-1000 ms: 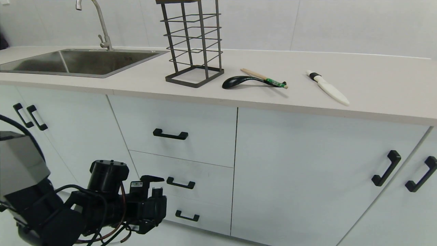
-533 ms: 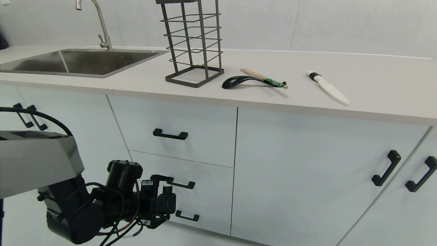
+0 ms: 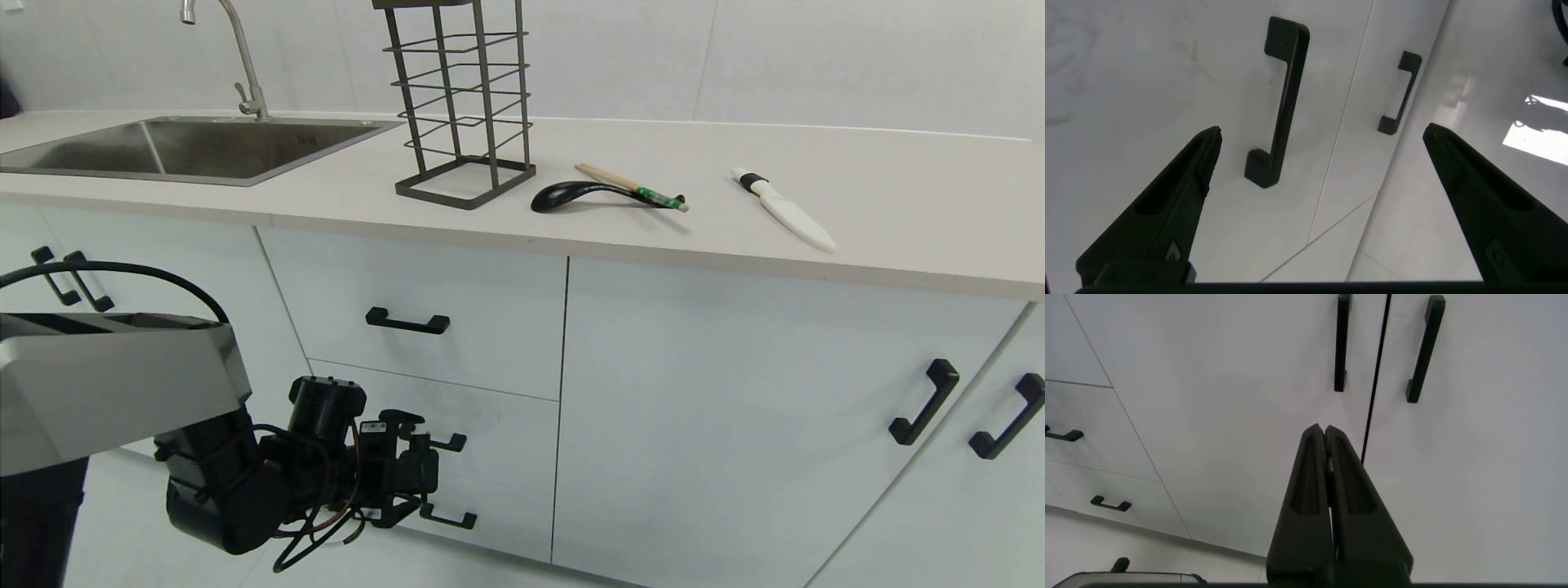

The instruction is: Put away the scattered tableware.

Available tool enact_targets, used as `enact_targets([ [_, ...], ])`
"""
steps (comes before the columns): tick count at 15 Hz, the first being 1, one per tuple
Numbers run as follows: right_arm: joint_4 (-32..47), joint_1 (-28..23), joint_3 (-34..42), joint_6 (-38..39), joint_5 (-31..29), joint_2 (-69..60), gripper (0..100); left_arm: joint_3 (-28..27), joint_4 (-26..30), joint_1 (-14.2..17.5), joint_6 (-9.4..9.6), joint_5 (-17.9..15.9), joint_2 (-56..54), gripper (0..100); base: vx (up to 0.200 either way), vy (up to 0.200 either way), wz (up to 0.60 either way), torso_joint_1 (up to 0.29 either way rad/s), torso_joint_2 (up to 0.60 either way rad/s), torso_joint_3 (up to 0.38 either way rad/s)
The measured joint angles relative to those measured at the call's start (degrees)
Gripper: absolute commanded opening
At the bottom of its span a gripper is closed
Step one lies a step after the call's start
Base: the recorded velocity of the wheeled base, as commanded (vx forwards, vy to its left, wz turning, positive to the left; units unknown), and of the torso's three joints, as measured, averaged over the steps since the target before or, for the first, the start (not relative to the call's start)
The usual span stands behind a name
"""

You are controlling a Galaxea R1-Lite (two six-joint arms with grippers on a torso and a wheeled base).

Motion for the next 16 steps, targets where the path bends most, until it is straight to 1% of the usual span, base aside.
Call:
enact_targets([
  [5,0.0,0.0,-0.02,0.0,0.0,0.0,0,-2.71,0.0,-0.68,0.02,0.0,3.23,100,0.0,0.0,0.0,0.0,0.0,0.0],
  [16,-0.02,0.0,0.02,0.0,0.0,0.0,0,-5.88,0.0,-1.97,0.06,0.0,8.16,100,0.0,0.0,0.0,0.0,0.0,0.0],
])
